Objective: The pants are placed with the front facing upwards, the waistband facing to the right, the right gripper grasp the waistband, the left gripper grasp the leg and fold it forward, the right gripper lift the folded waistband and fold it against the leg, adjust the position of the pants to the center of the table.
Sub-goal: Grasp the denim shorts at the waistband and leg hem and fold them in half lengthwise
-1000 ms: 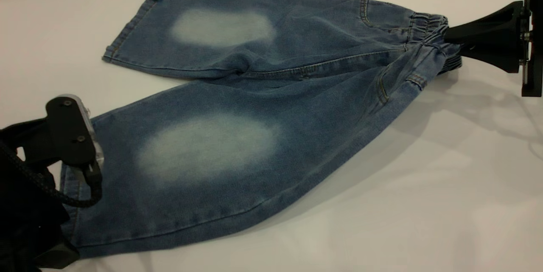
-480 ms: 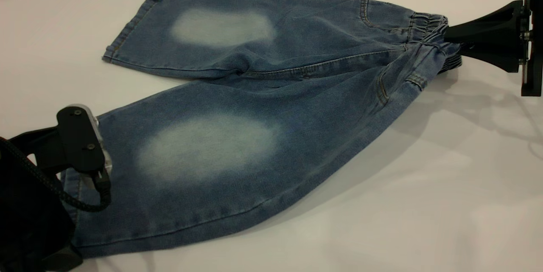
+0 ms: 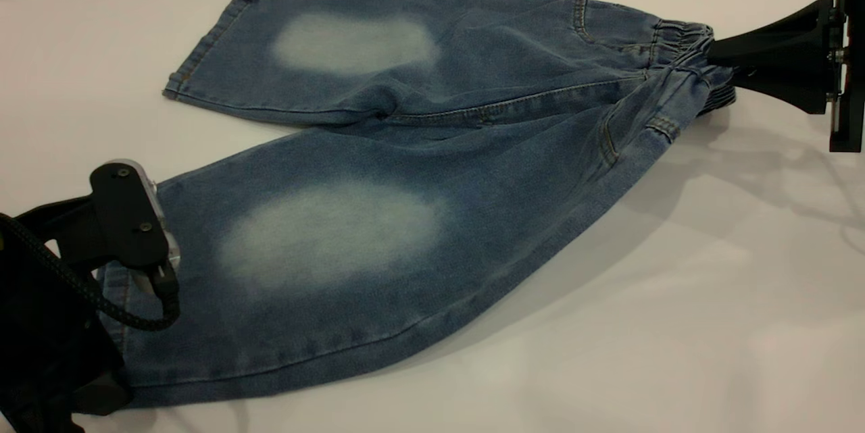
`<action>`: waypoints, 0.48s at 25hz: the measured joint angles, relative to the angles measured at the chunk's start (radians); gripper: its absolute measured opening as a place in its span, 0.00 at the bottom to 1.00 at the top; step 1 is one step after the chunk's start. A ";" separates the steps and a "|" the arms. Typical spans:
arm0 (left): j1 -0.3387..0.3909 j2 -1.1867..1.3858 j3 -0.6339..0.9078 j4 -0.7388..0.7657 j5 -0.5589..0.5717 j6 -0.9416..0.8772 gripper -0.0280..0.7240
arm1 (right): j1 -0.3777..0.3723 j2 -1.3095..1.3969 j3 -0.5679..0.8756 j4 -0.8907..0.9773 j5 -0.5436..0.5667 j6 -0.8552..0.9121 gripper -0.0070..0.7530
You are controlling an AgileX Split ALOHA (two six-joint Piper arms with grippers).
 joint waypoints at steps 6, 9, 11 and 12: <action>0.000 0.000 0.000 0.000 0.000 0.001 0.36 | 0.000 0.000 0.000 0.000 0.000 0.000 0.06; 0.000 0.000 0.001 0.000 0.000 0.001 0.34 | 0.000 0.000 0.000 0.000 0.000 0.000 0.06; 0.000 0.000 0.001 0.000 0.000 0.001 0.29 | 0.000 0.000 0.000 0.000 0.000 0.000 0.06; 0.000 0.000 0.001 0.000 0.000 0.001 0.26 | 0.000 0.000 0.000 0.000 0.001 0.000 0.06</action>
